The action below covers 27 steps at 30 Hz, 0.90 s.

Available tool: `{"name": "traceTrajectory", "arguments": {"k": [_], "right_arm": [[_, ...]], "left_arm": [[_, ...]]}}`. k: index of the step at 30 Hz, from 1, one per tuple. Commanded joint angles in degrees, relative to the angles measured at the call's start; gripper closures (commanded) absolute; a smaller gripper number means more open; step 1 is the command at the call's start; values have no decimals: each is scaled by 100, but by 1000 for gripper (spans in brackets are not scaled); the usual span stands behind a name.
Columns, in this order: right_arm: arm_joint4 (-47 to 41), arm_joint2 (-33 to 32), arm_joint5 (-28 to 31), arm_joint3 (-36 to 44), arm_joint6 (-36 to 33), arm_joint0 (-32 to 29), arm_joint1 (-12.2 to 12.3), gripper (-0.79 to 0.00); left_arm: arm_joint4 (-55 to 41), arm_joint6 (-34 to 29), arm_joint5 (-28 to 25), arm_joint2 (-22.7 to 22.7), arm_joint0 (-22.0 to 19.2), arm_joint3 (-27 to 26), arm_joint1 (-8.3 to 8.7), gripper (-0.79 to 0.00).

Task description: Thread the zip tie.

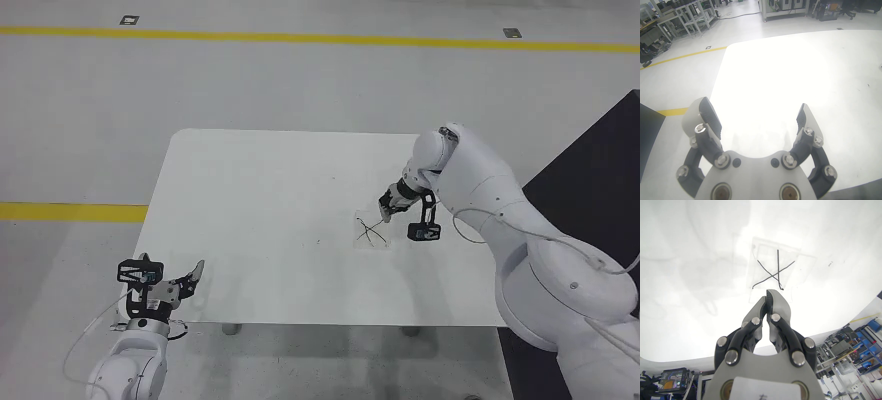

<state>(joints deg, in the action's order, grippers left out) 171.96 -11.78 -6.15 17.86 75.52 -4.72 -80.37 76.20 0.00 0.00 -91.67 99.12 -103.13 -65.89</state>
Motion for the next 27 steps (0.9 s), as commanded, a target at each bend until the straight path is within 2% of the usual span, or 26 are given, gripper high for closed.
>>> {"name": "traceTrajectory", "arguments": {"k": [1,9,12,15,21,23,27], "right_arm": [[-300,-113,-64,-72,-52,23,70,0],[-379,-136,-66,-48,-34,-19,73,0],[-876,-313,-7,-93,533,42,125,0],[-1578,-554,391,-217,1249,146,173,0],[-2055,-224,2244,77,1249,117,230,0],[-2314,-3,2246,-41,1249,90,253,0],[-2314,-3,2246,-41,1249,90,253,0]], "left_arm": [[0,0,0,0,0,0,0,-785],[0,0,0,0,0,0,0,-785],[0,0,0,0,0,0,0,-785],[0,0,0,0,0,0,0,-785],[0,0,0,0,0,0,0,-785],[0,0,0,0,0,0,0,-785],[0,0,0,0,0,0,0,-785]]}}
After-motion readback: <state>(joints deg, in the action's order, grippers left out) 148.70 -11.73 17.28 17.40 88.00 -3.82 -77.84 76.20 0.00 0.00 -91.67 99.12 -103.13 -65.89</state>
